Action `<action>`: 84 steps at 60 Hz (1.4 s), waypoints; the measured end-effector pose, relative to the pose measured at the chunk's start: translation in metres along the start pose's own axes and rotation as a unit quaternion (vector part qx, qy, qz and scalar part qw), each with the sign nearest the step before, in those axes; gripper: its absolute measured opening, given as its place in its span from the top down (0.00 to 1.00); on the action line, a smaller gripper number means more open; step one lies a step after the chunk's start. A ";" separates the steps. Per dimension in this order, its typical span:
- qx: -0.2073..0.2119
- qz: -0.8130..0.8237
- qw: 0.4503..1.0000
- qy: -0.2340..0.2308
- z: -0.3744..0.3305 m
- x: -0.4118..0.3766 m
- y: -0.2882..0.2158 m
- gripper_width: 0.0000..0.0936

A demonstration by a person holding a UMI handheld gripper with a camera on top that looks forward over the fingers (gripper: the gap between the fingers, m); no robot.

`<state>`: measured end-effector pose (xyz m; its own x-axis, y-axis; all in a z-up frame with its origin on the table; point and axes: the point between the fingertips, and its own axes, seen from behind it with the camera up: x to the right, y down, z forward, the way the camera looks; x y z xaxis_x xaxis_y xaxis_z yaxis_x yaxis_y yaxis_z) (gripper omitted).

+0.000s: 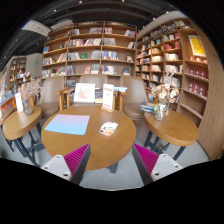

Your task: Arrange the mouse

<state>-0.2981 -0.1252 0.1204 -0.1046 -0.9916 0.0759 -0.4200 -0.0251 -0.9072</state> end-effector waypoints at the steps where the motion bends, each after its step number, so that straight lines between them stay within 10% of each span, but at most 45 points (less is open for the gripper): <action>1: -0.001 0.001 1.000 -0.001 0.004 -0.001 0.001 0.08; 84: -0.125 0.022 0.992 -0.029 0.283 -0.042 0.016 0.09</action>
<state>-0.0448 -0.1196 -0.0145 -0.0780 -0.9969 0.0077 -0.6267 0.0430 -0.7781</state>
